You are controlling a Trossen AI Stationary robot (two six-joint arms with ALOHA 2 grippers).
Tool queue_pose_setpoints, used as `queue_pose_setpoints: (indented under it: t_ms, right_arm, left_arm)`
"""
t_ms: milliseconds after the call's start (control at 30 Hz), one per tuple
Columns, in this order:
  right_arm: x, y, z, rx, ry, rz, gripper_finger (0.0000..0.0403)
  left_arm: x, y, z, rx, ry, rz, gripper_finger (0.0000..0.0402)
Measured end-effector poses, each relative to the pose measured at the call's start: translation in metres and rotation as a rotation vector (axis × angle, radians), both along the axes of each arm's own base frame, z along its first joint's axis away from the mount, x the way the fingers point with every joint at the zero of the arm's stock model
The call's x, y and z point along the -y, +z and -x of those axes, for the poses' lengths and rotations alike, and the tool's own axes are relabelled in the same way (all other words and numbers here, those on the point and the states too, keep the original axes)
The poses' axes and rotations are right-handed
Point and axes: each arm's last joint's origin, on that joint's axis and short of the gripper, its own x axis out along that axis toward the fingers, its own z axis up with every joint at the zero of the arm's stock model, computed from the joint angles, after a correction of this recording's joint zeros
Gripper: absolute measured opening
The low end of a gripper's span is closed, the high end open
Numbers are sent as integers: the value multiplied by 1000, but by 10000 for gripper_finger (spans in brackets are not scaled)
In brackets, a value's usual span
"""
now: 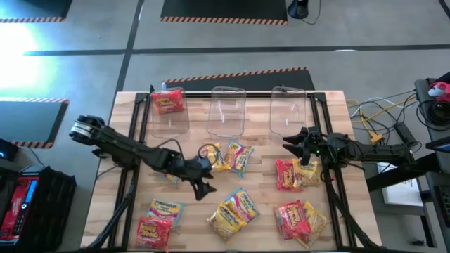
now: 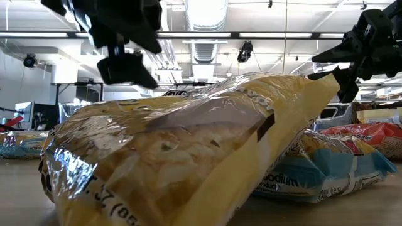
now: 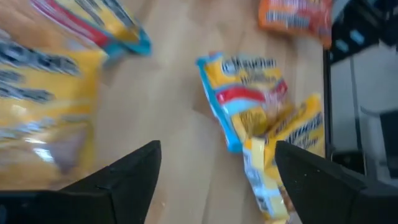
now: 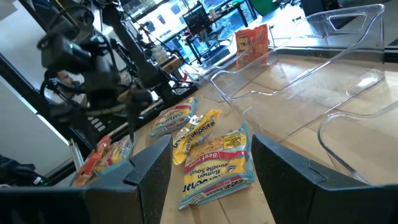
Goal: Sort Maruchan noodles
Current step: Put the yellow noodle pack into the middle transparent bin
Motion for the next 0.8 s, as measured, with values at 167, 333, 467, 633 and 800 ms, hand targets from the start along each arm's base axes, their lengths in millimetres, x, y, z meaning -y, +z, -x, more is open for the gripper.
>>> queue_pose_setpoints:
  t_ms: [167, 333, 467, 633, 800]
  right_arm:
    - [0, 0, 0, 0, 0, 0, 208]
    - [0, 0, 0, 0, 0, 0, 208]
    - [0, 0, 0, 0, 0, 0, 208]
    - [0, 0, 0, 0, 0, 0, 208]
    - [0, 0, 0, 0, 0, 0, 208]
  left_arm:
    - [12, -20, -7, -37, -125, 0, 323]
    - [26, -29, -6, -7, -242, -15, 336]
    - [27, -41, -2, 57, -273, -22, 336]
    - [22, -62, 7, 213, -273, 70, 336]
    - [18, -76, 17, 329, -260, 150, 336]
